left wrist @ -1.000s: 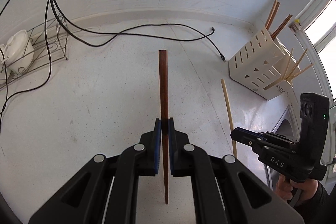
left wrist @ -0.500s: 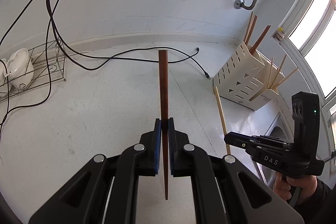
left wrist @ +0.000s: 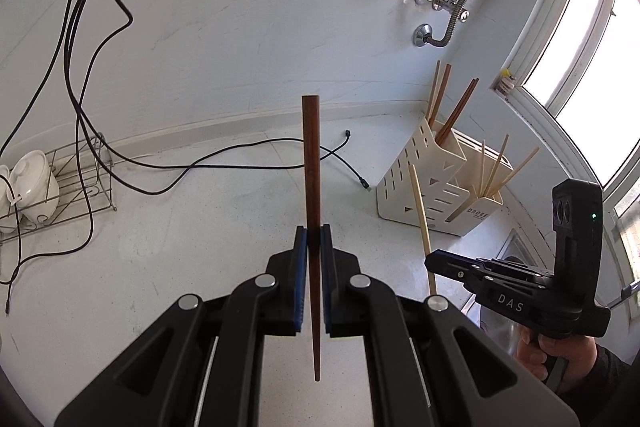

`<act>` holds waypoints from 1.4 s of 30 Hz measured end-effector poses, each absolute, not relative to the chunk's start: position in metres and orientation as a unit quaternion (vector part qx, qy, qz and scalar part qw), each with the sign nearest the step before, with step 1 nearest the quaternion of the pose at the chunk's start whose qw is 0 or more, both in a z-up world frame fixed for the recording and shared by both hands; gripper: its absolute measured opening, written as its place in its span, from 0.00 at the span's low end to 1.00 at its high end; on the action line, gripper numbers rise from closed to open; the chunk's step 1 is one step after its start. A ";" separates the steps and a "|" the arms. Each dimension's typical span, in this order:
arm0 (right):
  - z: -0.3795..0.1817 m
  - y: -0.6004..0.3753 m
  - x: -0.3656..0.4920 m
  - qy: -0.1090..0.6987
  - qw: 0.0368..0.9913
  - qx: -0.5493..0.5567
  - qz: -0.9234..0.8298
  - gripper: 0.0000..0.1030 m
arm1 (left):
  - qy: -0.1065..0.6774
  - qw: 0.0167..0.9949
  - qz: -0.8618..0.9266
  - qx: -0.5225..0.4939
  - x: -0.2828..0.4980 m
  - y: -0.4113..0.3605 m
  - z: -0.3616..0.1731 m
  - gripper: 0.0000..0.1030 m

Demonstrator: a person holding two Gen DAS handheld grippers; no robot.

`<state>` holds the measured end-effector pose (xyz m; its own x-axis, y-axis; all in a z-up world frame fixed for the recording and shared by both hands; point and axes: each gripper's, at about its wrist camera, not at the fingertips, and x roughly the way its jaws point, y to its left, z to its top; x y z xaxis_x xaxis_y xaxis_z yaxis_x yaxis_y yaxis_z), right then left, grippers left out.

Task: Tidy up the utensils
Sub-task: 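Carry both chopsticks over the cream holder and lower them into slots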

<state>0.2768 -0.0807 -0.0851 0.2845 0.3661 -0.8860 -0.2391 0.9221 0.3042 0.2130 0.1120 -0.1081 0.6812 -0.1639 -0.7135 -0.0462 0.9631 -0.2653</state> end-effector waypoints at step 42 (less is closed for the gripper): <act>0.056 -0.237 0.344 0.227 0.974 0.025 0.006 0.06 | 0.206 0.961 -0.178 -0.050 0.362 -0.032 0.023 0.06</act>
